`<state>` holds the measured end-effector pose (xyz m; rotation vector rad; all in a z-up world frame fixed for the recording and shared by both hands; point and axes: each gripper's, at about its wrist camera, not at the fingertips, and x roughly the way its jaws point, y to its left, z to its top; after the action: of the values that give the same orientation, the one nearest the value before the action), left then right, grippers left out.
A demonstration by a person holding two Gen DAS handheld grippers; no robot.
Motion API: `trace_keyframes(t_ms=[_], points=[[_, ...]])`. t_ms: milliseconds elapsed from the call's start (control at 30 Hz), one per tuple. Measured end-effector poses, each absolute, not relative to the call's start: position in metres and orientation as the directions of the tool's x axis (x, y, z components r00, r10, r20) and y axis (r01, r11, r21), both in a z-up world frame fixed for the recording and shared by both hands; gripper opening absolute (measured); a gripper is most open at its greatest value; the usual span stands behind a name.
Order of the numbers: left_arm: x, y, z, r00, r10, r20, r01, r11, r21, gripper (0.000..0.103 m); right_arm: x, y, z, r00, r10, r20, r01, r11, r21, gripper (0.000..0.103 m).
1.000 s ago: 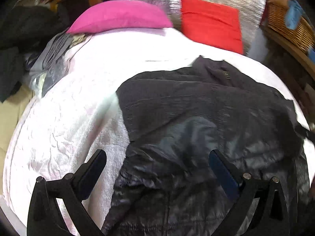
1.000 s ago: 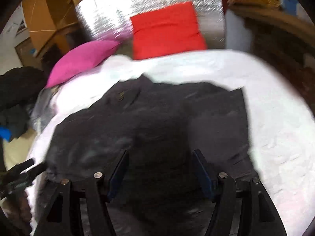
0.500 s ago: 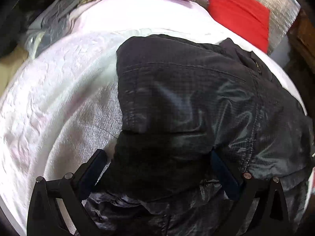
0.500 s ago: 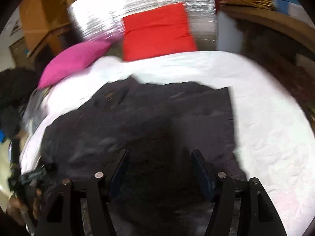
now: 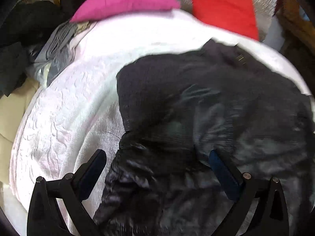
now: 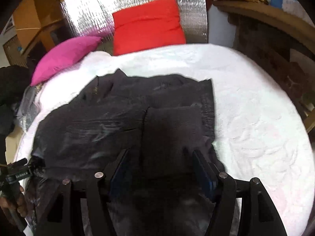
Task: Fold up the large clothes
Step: 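Grasp the jacket's folded edge with the right gripper and tuck it inward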
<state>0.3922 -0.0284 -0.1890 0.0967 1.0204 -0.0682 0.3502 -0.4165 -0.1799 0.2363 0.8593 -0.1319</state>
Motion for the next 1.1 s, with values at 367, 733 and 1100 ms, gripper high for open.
trace_keyframes(t_ms=[367,733,1100], points=[[0.397,0.036,-0.186,0.516,-0.043,-0.855,0.004,0.999,-0.048,0.103,0.337,-0.504,-0.204,0.686,0.155,-0.711,0.313,0.82,0.479,0.076],[0.425,0.033,-0.208,0.425,-0.145,-0.893,0.02,0.988,-0.15,0.081,0.379,-0.456,-0.205,0.655,-0.04,-0.754,0.313,0.923,0.222,0.018],[0.432,0.002,-0.221,0.387,-0.128,-0.913,0.057,0.992,-0.114,0.082,0.38,-0.464,-0.22,0.612,-0.037,-0.79,0.343,0.912,0.223,0.015]])
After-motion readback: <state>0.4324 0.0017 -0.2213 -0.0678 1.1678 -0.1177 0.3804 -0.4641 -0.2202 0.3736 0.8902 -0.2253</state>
